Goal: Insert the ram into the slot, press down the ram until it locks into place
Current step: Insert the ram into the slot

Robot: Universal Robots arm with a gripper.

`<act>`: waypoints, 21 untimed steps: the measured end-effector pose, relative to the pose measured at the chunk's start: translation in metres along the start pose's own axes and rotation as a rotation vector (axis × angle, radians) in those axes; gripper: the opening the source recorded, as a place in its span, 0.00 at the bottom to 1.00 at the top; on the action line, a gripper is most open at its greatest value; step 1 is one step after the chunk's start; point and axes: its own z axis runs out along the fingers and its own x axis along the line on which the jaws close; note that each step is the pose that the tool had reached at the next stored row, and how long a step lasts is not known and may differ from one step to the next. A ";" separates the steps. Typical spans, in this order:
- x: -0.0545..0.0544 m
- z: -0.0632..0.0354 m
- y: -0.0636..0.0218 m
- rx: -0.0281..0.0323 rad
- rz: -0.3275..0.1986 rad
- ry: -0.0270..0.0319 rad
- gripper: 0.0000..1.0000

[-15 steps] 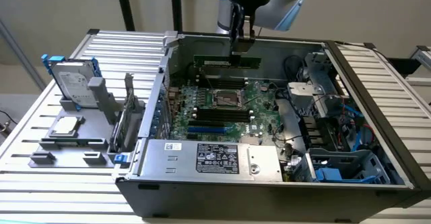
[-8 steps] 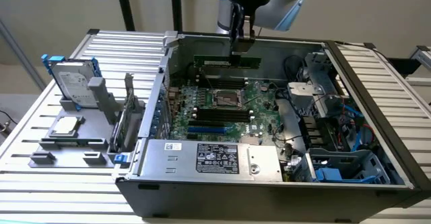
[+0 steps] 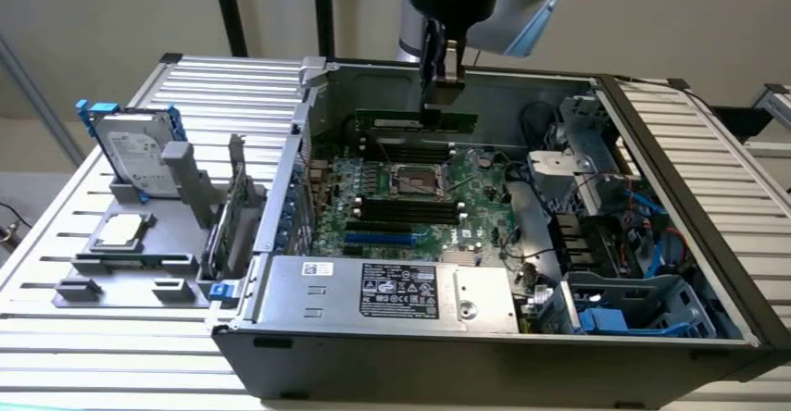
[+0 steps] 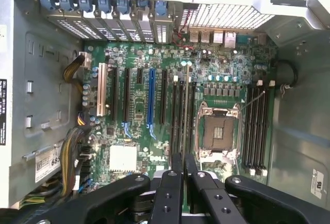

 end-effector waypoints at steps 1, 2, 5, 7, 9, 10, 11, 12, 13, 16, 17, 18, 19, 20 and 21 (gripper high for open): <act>0.000 0.0018 -0.0001 -0.0001 0.000 0.0001 0.13; 0.000 0.0036 -0.0003 0.0000 0.000 0.0001 0.13; 0.001 0.0090 -0.0006 -0.0001 0.000 0.0001 0.13; 0.001 0.0126 -0.0008 -0.0001 0.000 0.0001 0.13; 0.001 0.0163 -0.0010 0.0000 0.000 0.0001 0.13; 0.002 0.0181 -0.0010 -0.0001 0.000 0.0002 0.13; 0.002 0.0199 -0.0011 -0.0001 0.000 0.0001 0.13; 0.002 0.0218 -0.0012 0.0000 0.000 0.0000 0.13; 0.002 0.0235 -0.0013 -0.0001 0.000 0.0001 0.13; 0.003 0.0291 -0.0015 -0.0001 0.000 0.0001 0.13; 0.003 0.0309 -0.0015 0.0000 0.000 0.0000 0.13; 0.003 0.0326 -0.0016 0.0000 0.000 0.0001 0.13; 0.003 0.0338 -0.0016 0.0001 0.000 0.0000 0.13; 0.003 0.0340 -0.0016 0.0000 0.000 0.0003 0.13; 0.003 0.0342 -0.0016 0.0000 0.000 0.0006 0.13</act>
